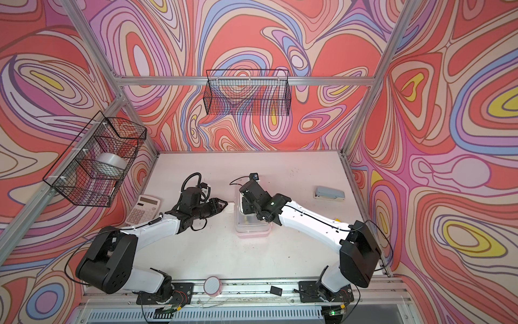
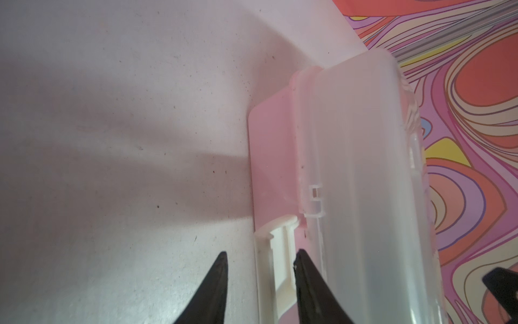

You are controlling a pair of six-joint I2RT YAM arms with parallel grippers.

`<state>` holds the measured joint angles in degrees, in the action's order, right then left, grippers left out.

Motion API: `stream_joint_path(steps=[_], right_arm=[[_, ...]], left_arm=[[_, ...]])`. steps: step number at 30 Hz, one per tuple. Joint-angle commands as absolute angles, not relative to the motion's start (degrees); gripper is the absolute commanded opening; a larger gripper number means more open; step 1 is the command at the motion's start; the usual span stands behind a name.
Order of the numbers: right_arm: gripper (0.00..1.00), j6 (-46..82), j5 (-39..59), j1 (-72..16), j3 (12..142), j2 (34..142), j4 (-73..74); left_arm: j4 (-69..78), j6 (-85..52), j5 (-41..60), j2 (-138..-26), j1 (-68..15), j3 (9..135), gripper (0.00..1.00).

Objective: Pack the tool kit
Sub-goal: 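Move the left gripper to the white latch while the right gripper holds the lid down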

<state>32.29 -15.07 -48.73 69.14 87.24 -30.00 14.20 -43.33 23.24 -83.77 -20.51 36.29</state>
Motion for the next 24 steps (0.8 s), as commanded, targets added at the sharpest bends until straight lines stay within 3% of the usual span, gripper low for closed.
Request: stream_joint_path(steps=[1,18,20,24], right_arm=[[0.37,32.8,-14.8,-48.3,68.2,86.4,-29.5],[0.37,33.1,-12.7,-46.4,67.5,89.6,-28.7],[0.36,33.2,-12.7,-46.4,67.3,89.7,-28.5],[0.36,33.1,-12.9,-46.3,67.5,89.6,-28.5]], left_arm=[[17.4,-44.2,25.9,-84.8,-20.3,37.2,0.38],[19.3,-45.3,28.3,-90.0,-20.3,38.7,0.16],[19.1,-45.3,28.2,-89.8,-20.3,38.8,0.09],[17.5,-44.7,27.4,-89.5,-20.3,39.2,0.03]])
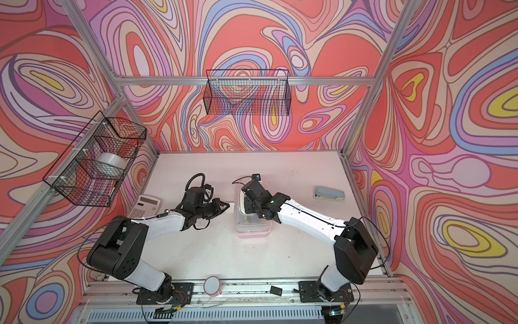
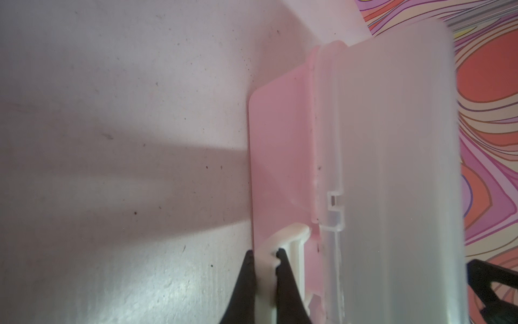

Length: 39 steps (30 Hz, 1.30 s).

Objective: Pack the tool kit
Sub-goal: 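Move the left gripper to the white latch while the right gripper holds the lid down, then press the white latch down onto the lid with the left gripper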

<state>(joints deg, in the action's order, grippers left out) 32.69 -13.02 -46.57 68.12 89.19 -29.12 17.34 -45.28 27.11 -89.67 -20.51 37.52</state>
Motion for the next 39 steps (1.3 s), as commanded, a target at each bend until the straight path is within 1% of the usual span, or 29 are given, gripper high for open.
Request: stream_joint_path(steps=[1,6,7,8,9,10,11,12,13,17,26,39], right_arm=[[0.36,33.0,-12.9,-46.3,67.6,89.6,-28.6],[0.37,33.0,-13.2,-46.1,67.3,89.9,-28.8],[0.36,33.0,-13.1,-46.1,67.3,89.9,-28.8],[0.37,33.1,-13.0,-46.1,67.3,90.0,-28.7],[0.36,33.1,-13.1,-46.1,67.2,90.0,-28.7],[0.36,33.1,-13.1,-46.1,67.2,90.1,-28.7],[0.36,33.1,-13.1,-46.1,67.2,90.2,-28.7],[0.36,33.0,-13.0,-46.1,67.3,90.3,-28.7],[0.36,33.0,-13.1,-46.1,67.3,90.3,-28.7],[0.37,32.9,-13.3,-46.0,67.1,90.2,-28.5],[0.35,32.8,-13.2,-46.0,66.6,90.1,-28.2],[0.34,32.7,-13.3,-46.1,65.7,89.5,-27.7]], left_arm=[[17.2,-44.6,27.3,-89.5,-20.3,39.2,0.03],[16.8,-44.9,27.6,-89.1,-20.3,39.8,0.03],[16.7,-44.9,27.6,-89.0,-20.3,39.8,0.03],[16.7,-45.0,27.7,-88.7,-20.3,39.8,0.06],[16.8,-45.0,28.0,-88.5,-20.3,39.8,0.17],[16.8,-45.1,28.0,-88.2,-20.3,39.6,0.31],[17.0,-45.2,28.0,-87.7,-20.3,39.3,0.4],[17.2,-45.3,27.9,-87.3,-20.3,39.0,0.44],[17.0,-45.3,27.8,-86.8,-20.3,38.8,0.45],[16.8,-45.3,28.0,-85.3,-20.3,38.2,0.44],[18.5,-46.6,29.1,-84.3,-20.3,36.5,0.34],[21.9,-48.5,31.1,-83.9,-20.3,34.7,0.32]])
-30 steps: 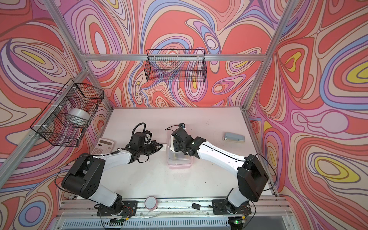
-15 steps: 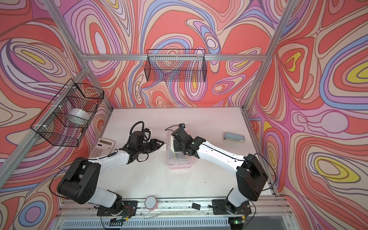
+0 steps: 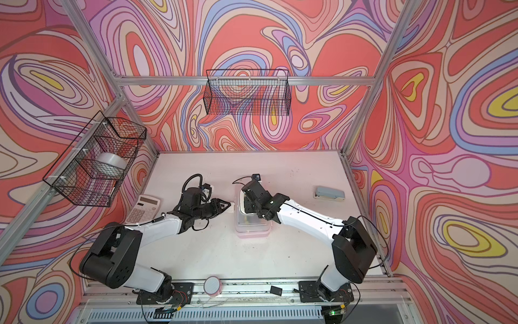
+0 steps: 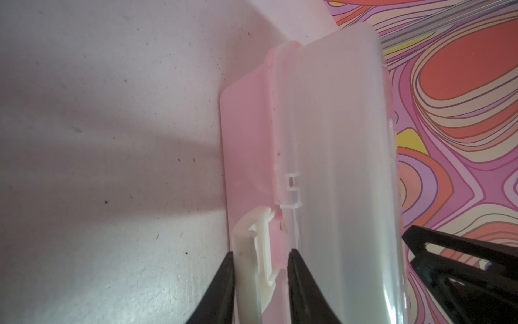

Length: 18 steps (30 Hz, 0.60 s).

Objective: Pack the tool kit
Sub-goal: 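Press the white latch down onto the lid with the left gripper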

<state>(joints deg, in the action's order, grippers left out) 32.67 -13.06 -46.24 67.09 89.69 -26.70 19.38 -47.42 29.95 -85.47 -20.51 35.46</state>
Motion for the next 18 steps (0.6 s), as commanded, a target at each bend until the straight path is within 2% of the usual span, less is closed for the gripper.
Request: stream_joint_path(steps=[1,11,18], right_arm=[[0.34,32.8,-13.2,-46.1,65.7,89.4,-27.7],[0.33,32.8,-13.4,-46.1,65.1,89.0,-27.7],[0.32,32.6,-13.4,-46.1,65.5,89.5,-27.8]], left_arm=[[22.4,-48.8,31.1,-83.8,-20.3,34.5,0.33],[22.7,-49.4,31.7,-81.9,-20.4,34.0,0.31],[25.0,-50.3,32.6,-82.8,-20.3,32.8,0.27]])
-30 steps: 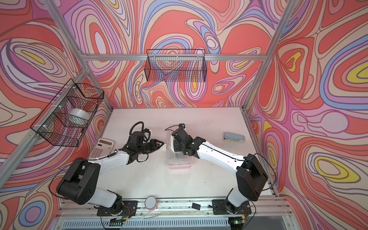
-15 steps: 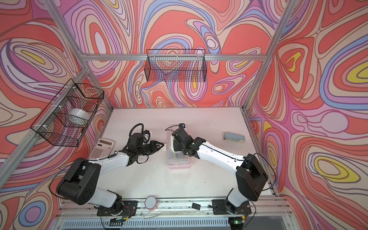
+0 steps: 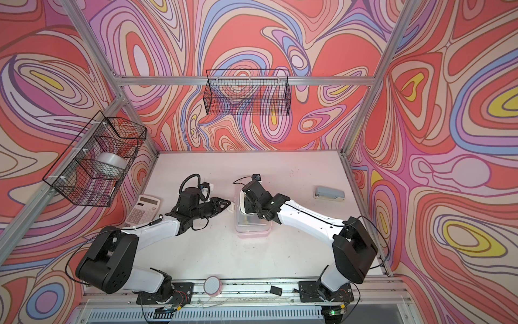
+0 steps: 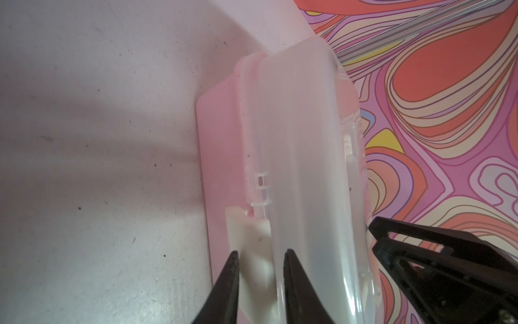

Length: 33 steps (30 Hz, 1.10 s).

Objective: Pack the tool kit
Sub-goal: 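Press the white latch down onto the lid with the left gripper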

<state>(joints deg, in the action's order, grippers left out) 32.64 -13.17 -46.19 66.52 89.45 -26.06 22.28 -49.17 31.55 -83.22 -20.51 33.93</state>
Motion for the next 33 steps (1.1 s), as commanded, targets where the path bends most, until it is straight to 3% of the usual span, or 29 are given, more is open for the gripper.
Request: stream_joint_path(steps=[1,26,33], right_arm=[[0.32,32.6,-13.5,-46.1,65.4,89.5,-27.8],[0.3,32.6,-13.3,-46.1,65.5,90.6,-27.6],[0.3,32.7,-13.0,-46.0,65.4,90.7,-27.7]], left_arm=[[25.4,-50.4,32.6,-82.8,-20.3,32.6,0.27],[27.7,-51.5,33.7,-82.4,-20.4,31.9,0.26],[27.9,-51.7,34.2,-82.4,-20.5,32.2,0.31]])
